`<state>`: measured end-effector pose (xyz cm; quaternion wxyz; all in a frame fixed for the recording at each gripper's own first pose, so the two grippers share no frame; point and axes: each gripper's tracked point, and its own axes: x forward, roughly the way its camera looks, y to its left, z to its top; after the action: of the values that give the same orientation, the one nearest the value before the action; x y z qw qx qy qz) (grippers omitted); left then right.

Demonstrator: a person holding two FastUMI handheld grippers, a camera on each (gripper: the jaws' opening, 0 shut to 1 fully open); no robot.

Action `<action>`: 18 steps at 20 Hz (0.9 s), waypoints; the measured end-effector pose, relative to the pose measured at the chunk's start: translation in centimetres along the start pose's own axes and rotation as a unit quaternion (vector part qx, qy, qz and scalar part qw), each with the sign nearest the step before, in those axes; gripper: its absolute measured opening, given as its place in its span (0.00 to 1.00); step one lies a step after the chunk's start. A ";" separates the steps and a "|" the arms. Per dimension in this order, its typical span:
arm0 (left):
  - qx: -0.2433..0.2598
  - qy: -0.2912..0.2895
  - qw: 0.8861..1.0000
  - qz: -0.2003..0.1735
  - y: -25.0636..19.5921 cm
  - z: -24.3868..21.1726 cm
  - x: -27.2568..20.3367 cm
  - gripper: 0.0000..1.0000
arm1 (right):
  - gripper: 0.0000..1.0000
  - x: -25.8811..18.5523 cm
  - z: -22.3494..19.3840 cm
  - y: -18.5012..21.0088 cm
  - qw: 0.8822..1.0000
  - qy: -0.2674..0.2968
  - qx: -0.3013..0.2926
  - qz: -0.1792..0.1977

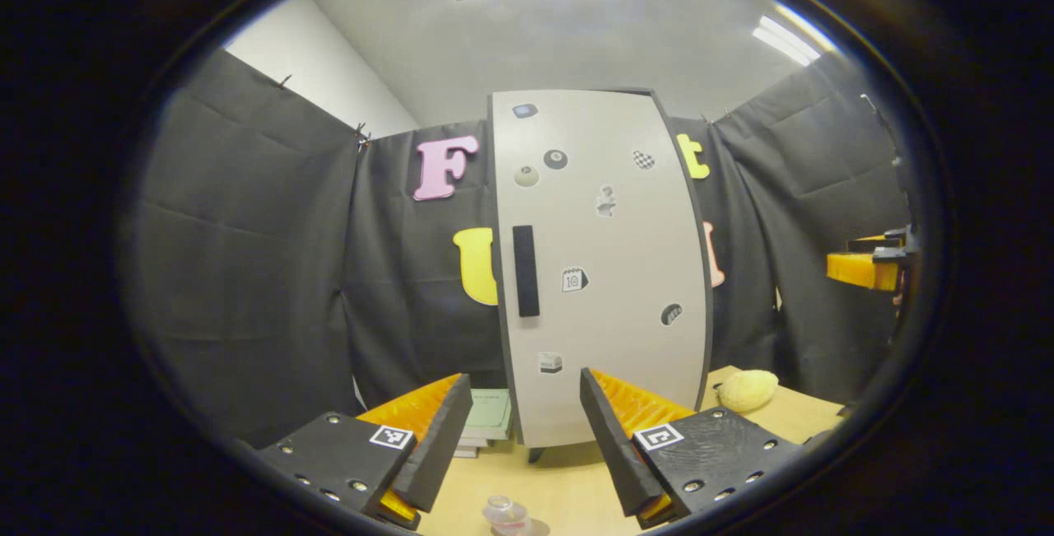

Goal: Open the cabinet door with the right hand, grasp the bottle in the cabinet with the left hand and place it on the coaster, then close the cabinet door with the right hand.

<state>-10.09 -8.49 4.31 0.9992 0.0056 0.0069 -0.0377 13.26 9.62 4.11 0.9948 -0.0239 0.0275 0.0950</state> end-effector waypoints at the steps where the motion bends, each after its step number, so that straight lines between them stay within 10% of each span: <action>1: 0.004 -0.002 1.000 -0.002 -0.1 0.2 -0.2 0.84 | 0.98 -0.6 -0.4 -0.2 1.000 0.000 0.000 -0.004; 18: 0.007 -0.016 1.000 -0.003 5.1 0.3 -2.4 0.80 | 0.98 -3.4 -2.0 4.3 0.999 0.010 0.031 -0.033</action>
<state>-12.06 -3.20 4.72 0.9991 0.0122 -0.0090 -0.0408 8.99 13.09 2.13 0.9973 0.0053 0.0396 0.0615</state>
